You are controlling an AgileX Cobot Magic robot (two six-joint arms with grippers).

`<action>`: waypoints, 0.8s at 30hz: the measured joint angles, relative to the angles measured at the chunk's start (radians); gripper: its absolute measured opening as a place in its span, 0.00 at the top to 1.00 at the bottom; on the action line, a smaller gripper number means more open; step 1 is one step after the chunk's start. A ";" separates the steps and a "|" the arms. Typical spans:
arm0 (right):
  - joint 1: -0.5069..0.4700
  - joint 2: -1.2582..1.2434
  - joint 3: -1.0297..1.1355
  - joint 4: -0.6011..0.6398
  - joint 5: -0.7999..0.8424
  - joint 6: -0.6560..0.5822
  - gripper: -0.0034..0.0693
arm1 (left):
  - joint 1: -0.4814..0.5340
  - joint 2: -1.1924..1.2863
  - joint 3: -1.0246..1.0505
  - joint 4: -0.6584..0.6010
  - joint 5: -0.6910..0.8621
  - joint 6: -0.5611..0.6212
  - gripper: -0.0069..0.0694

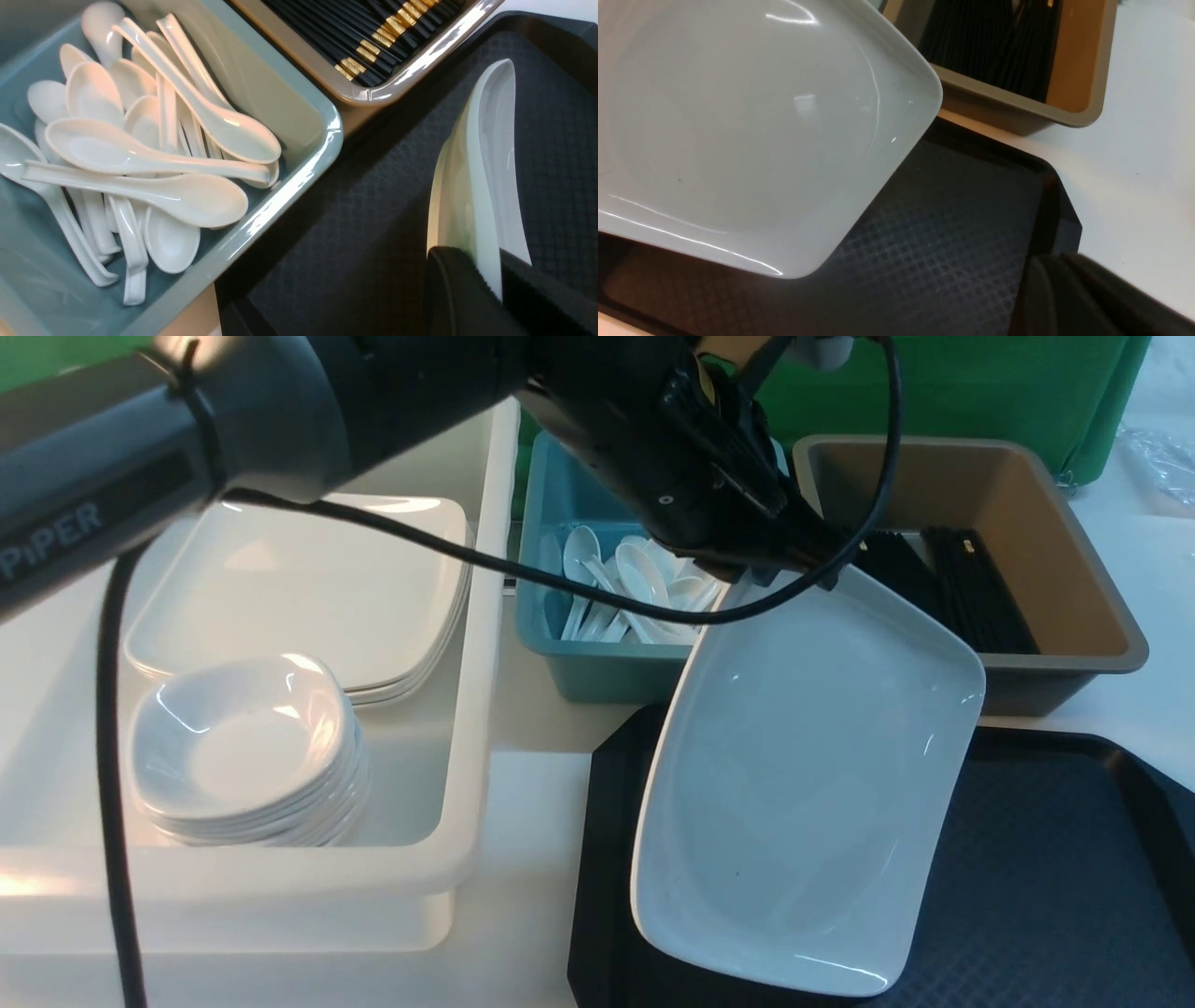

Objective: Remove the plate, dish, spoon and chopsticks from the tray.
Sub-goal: Use the left arm to put the plate into the large storage box on the left

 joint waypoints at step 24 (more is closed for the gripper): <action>0.000 0.000 0.000 0.014 -0.006 0.000 0.88 | 0.000 -0.014 -0.108 0.011 0.076 0.000 0.88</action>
